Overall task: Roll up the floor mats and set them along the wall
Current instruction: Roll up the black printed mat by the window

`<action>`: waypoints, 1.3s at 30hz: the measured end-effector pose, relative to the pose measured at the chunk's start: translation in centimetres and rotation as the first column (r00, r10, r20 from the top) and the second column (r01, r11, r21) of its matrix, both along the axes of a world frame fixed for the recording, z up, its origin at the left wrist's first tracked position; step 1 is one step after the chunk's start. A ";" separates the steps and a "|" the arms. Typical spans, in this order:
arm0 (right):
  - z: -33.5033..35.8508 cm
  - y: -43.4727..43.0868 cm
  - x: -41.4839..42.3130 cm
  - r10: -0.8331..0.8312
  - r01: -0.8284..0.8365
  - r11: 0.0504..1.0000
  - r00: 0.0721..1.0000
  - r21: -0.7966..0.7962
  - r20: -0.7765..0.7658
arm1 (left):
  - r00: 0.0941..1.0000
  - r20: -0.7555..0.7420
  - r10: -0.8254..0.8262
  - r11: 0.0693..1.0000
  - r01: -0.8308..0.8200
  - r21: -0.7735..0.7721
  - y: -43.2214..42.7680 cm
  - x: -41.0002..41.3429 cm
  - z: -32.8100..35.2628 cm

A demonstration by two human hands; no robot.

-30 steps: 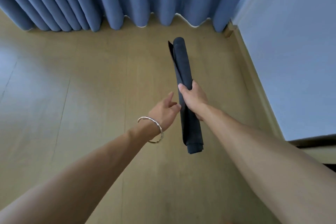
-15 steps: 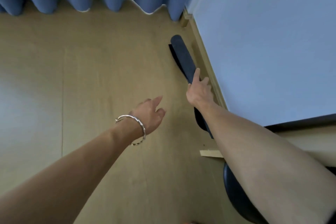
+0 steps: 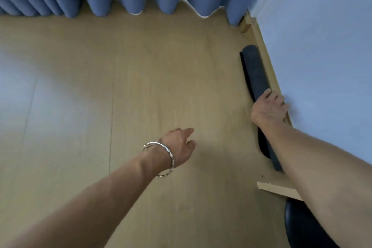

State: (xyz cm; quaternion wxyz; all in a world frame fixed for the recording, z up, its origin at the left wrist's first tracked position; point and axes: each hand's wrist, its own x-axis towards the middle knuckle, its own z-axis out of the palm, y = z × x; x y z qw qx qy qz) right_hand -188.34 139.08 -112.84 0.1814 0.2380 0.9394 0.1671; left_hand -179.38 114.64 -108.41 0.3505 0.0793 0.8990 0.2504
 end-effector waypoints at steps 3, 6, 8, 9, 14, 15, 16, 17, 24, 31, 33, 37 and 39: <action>1.5 -4.3 -0.4 0.126 -0.126 0.992 0.992 -0.024 0.001 | 0.999 -0.035 0.004 0.999 -0.005 -0.052 -4.5 -0.8 0.6; 3.0 -12.9 -1.1 0.359 -0.348 0.898 0.933 -0.270 -0.011 | 0.995 -0.095 0.042 0.990 -0.054 -0.133 -10.4 -2.4 1.6; 4.4 -20.1 -0.8 0.453 -0.428 0.801 0.890 -0.418 -0.042 | 0.987 -0.142 0.080 0.977 -0.106 -0.185 -14.9 -3.7 2.6; 5.2 -23.7 -0.4 0.510 -0.473 0.738 0.858 -0.481 -0.061 | 0.981 -0.165 0.097 0.970 -0.131 -0.205 -17.4 -4.3 3.3; 13.4 -41.2 1.0 0.727 -0.664 0.429 0.656 -0.613 -0.202 | 0.904 -0.368 0.219 0.928 -0.309 -0.208 -31.6 -7.4 10.9; 16.0 -45.0 0.4 0.760 -0.707 0.390 0.609 -0.590 -0.227 | 0.862 -0.426 0.275 0.912 -0.374 -0.170 -34.7 -7.4 13.4; 18.7 -48.9 -0.2 0.782 -0.747 0.350 0.565 -0.565 -0.262 | 0.816 -0.477 0.327 0.892 -0.433 -0.127 -37.8 -7.1 16.1; 21.7 -53.0 -0.7 0.791 -0.781 0.306 0.527 -0.545 -0.310 | 0.768 -0.517 0.379 0.871 -0.485 -0.082 -40.9 -6.6 18.9; 40.6 -77.1 2.1 0.846 -0.904 0.031 0.251 -0.427 -0.470 | 0.473 -0.660 0.583 0.685 -0.723 0.088 -59.8 -1.7 36.1; 38.4 -83.4 -2.2 0.884 -0.894 0.012 0.218 -0.448 -0.413 | 0.393 -0.556 0.732 0.511 -0.857 0.067 -65.1 -5.2 34.1; 35.6 -83.3 -4.3 0.938 -0.911 0.051 0.184 -0.410 -0.293 | 0.461 -0.496 0.736 0.548 -0.836 0.035 -64.1 -6.3 30.7; 29.8 -87.3 -8.2 0.981 -0.897 -0.023 0.065 -0.441 -0.183 | 0.505 -0.485 0.714 0.551 -0.833 -0.056 -66.4 -7.1 26.0; 25.8 -90.9 -9.5 0.983 -0.888 -0.075 0.011 -0.453 -0.183 | 0.501 -0.508 0.701 0.501 -0.853 -0.150 -68.8 -6.8 24.1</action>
